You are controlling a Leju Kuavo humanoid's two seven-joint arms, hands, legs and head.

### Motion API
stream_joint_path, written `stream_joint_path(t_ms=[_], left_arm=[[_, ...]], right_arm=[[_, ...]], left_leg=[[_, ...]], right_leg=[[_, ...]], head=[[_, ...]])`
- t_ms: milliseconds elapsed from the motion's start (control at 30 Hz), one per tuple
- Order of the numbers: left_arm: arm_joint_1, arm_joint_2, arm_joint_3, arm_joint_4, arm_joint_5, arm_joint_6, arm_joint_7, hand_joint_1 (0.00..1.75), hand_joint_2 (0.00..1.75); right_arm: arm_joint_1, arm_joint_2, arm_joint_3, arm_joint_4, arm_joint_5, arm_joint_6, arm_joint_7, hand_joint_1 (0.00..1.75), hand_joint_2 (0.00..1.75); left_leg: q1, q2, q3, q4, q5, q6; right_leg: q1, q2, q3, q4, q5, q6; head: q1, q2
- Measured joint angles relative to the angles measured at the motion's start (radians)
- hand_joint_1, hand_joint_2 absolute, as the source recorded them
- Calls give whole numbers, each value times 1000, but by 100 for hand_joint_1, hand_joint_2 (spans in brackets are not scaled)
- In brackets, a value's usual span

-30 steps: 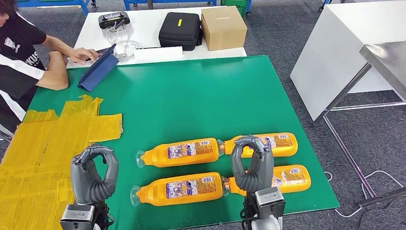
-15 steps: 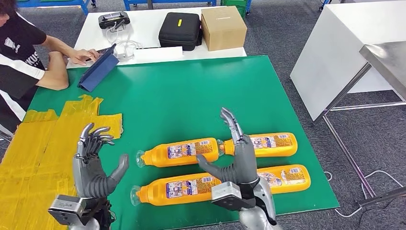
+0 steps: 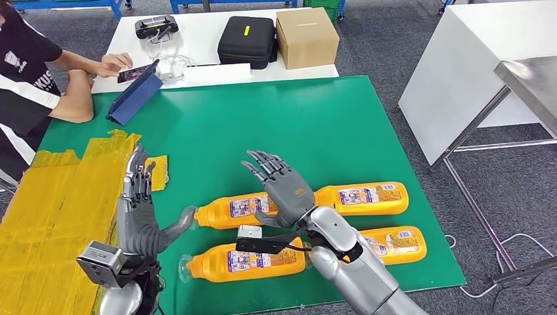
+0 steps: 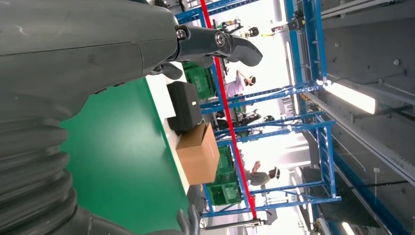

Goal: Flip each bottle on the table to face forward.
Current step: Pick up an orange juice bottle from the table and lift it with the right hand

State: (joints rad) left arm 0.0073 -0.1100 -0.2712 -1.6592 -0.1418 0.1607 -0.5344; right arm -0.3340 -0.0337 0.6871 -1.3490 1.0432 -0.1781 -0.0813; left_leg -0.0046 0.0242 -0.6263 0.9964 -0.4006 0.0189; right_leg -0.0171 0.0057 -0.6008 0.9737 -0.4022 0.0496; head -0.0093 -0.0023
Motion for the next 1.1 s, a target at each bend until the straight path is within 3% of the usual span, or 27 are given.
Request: stream_joint_path(t_ms=[300, 767, 1100], left_arm=[[-36, -10, 0, 44, 9, -34, -1, 0, 175], [-84, -25, -8, 103, 22, -49, -2, 0, 175], [-109, -32, -20, 136, 45, -50, -3, 0, 175]], right_arm=[[-126, 13, 80, 164, 9, 71, 21, 0, 175], [-259, 110, 133, 462, -43, 149, 41, 0, 175], [-302, 175, 139, 667, -143, 196, 2, 0, 175]], left_leg=[[0, 0, -1, 0, 0, 0], [0, 0, -1, 0, 0, 0], [0, 0, -1, 0, 0, 0]], right_leg=[[0, 0, -1, 0, 0, 0], [0, 0, -1, 0, 0, 0], [0, 0, -1, 0, 0, 0]], head=[[0, 0], [0, 0], [0, 0]])
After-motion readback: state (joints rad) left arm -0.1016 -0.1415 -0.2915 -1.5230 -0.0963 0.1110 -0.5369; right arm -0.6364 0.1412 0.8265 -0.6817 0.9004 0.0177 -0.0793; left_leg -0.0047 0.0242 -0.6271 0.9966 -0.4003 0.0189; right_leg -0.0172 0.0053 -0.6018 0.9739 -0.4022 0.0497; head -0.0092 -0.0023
